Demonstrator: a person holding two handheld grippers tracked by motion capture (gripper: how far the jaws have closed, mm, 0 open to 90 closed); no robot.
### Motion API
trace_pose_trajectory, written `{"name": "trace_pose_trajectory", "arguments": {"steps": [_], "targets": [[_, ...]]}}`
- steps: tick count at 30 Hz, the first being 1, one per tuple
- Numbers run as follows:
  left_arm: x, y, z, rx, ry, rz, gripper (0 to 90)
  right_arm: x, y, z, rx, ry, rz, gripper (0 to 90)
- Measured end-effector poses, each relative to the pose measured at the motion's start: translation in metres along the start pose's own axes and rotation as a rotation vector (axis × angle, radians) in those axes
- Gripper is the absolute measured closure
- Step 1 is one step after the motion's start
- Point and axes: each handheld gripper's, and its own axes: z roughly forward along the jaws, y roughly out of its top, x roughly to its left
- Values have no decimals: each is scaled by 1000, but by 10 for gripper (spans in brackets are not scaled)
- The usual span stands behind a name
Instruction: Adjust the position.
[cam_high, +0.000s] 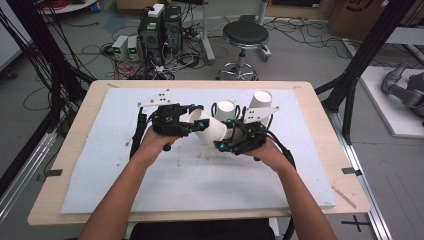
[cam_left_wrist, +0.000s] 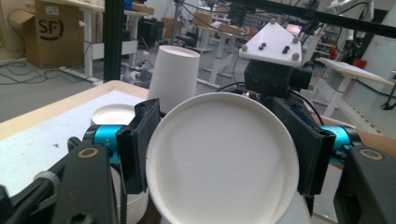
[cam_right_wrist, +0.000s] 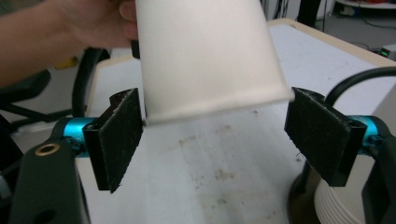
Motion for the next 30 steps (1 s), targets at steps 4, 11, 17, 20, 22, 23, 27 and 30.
{"name": "trace_pose_trajectory", "arguments": {"steps": [4, 11, 17, 20, 22, 23, 27, 30], "targets": [[-2, -2, 2, -1, -14, 6, 349, 3, 2, 0, -24, 0, -26, 219], [-3, -3, 3, 28, -4, 26, 350, 2, 1, -1, 19, 8, -44, 332], [-3, -4, 5, 38, -1, 31, 349, 2, 1, -3, 36, 4, -49, 393], [-4, -4, 5, 44, 6, 38, 346, 2, 1, -4, 44, 4, -52, 404], [-4, -3, 5, 52, 12, 49, 331, 2, 1, -4, 42, 3, -53, 406], [-5, -2, 5, 55, 26, 65, 309, 1, 1, -5, 45, 2, -48, 406], [-5, 3, 4, 116, 53, 94, 272, 0, 0, -7, 50, -7, -48, 406], [-7, 2, 7, 182, 51, 120, 270, -1, 0, -8, 70, -9, -56, 405]]}}
